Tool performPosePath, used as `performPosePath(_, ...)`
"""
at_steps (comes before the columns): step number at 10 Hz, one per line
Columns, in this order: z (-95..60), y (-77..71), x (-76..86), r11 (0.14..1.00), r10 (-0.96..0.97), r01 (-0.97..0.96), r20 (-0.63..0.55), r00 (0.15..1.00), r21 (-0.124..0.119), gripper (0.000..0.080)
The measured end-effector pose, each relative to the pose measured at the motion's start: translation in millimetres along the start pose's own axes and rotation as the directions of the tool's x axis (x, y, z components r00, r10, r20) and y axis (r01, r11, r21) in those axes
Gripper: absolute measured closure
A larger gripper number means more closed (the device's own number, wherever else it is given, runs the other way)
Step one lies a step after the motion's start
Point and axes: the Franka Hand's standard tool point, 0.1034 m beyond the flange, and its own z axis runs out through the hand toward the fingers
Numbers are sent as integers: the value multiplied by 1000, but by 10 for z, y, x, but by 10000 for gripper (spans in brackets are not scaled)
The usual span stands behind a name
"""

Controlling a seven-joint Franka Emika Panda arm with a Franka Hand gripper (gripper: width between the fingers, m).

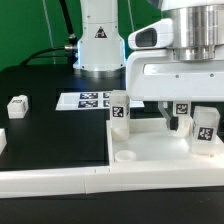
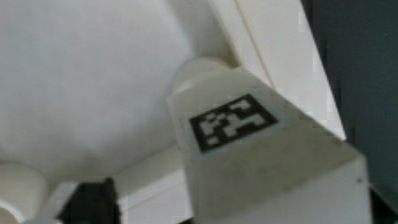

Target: Assemble square table

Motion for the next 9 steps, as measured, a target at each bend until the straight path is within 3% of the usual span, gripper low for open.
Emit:
performPosePath(1,2,-3,-3,999,33,-33,0,999,0,358)
performPosePath(2,3,-6,-7,994,105,-105,1,994,1,358)
performPosePath(3,6,2,-3,983,182,-182,1,983,0,512)
performPosePath(6,13,28,-2,934,357,-357,6,934,-5,512)
performPosePath(8,20,91,9,760,650,-650,45,758,-32,512)
performPosePath(9,24,123,2,614,789,-789,77,610,-38,512)
